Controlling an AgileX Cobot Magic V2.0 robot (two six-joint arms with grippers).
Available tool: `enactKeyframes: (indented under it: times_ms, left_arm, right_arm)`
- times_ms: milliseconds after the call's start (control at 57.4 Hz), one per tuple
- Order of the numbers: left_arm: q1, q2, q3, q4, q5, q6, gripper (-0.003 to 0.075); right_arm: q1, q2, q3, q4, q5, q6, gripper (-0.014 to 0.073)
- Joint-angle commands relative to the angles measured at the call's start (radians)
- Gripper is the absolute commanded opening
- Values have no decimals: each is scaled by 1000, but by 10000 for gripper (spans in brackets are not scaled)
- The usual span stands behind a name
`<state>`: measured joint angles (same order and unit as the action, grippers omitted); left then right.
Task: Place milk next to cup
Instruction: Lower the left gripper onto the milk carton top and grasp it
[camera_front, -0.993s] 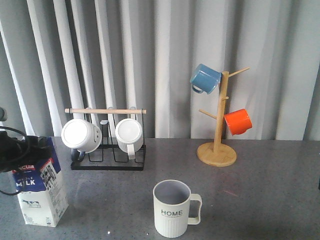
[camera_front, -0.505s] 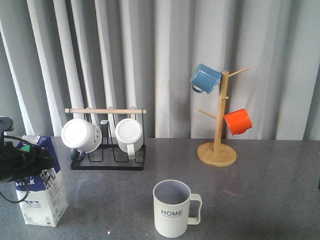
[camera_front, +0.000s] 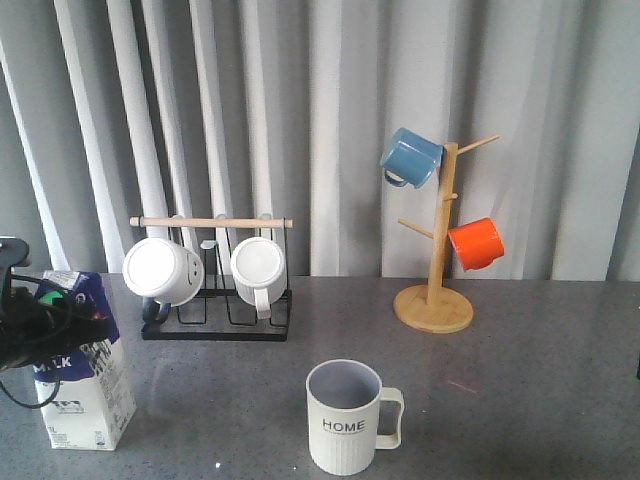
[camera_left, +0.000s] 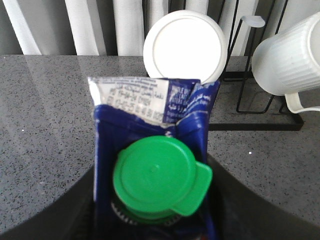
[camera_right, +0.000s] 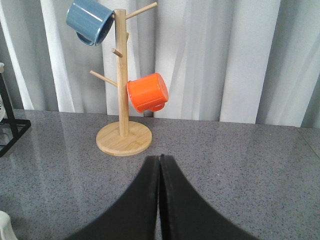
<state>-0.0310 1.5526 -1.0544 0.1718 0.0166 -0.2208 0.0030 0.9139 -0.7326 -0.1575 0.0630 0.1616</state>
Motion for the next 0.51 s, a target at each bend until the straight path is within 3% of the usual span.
enactKeyframes:
  times_ms: [0, 174, 488]
  left_arm:
    - [-2, -39, -32, -4, -78, -10, 170]
    - [-2, -39, -32, -4, -78, -10, 127]
    - [-2, -52, -32, -3, -83, -4, 125]
  right_arm:
    - [-6, -10, -34, -3, -69, -3, -8]
    - [-6, -10, -34, -3, -69, -3, -8]
    - [-6, -10, -34, -3, -69, -3, -8]
